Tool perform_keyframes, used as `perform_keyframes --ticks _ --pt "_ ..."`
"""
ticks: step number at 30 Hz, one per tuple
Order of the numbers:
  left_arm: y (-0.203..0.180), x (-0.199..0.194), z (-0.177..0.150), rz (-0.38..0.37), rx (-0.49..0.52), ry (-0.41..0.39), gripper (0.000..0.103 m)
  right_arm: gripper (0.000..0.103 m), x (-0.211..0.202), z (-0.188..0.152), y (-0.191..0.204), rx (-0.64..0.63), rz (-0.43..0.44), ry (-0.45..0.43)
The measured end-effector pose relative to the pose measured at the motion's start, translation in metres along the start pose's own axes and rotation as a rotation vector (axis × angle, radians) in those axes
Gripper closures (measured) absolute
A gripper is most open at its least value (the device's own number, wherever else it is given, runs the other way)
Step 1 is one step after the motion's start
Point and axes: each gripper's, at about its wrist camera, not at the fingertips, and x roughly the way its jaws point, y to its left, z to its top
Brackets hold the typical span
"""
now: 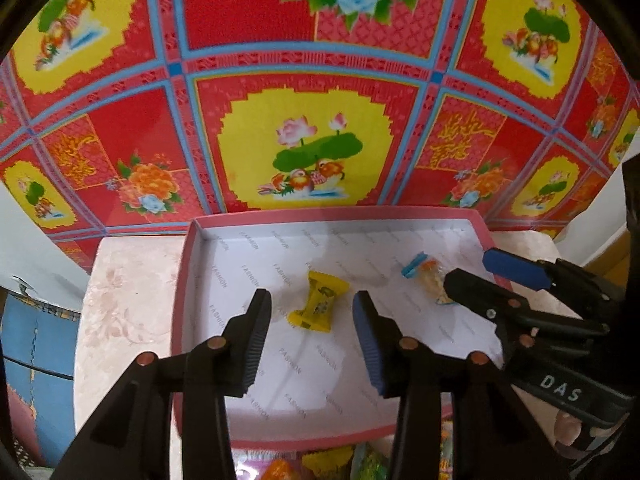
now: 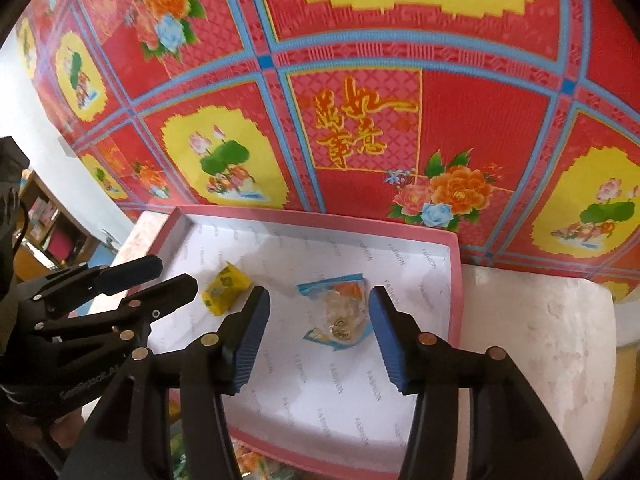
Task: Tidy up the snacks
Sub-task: 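Open the left tool over the tray while the right tool releases the clear bag into it, then withdraw both tools from the tray back toward the snack pile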
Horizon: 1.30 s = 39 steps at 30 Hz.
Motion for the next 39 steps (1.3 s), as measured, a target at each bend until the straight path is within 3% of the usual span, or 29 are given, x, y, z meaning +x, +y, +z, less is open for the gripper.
perform_keyframes --ticks 6,23,39 --pt "0.008 -0.030 -0.016 -0.003 -0.013 -0.011 0.058 0.045 -0.020 -0.005 0.012 -0.010 0.013 -0.011" --pt "0.023 -0.067 -0.054 0.020 -0.057 -0.009 0.058 0.045 -0.066 -0.040 0.036 0.001 0.038 -0.001" --pt "0.052 -0.074 -0.085 0.002 -0.103 0.006 0.058 0.045 -0.074 -0.077 0.015 0.091 -0.021 0.065"
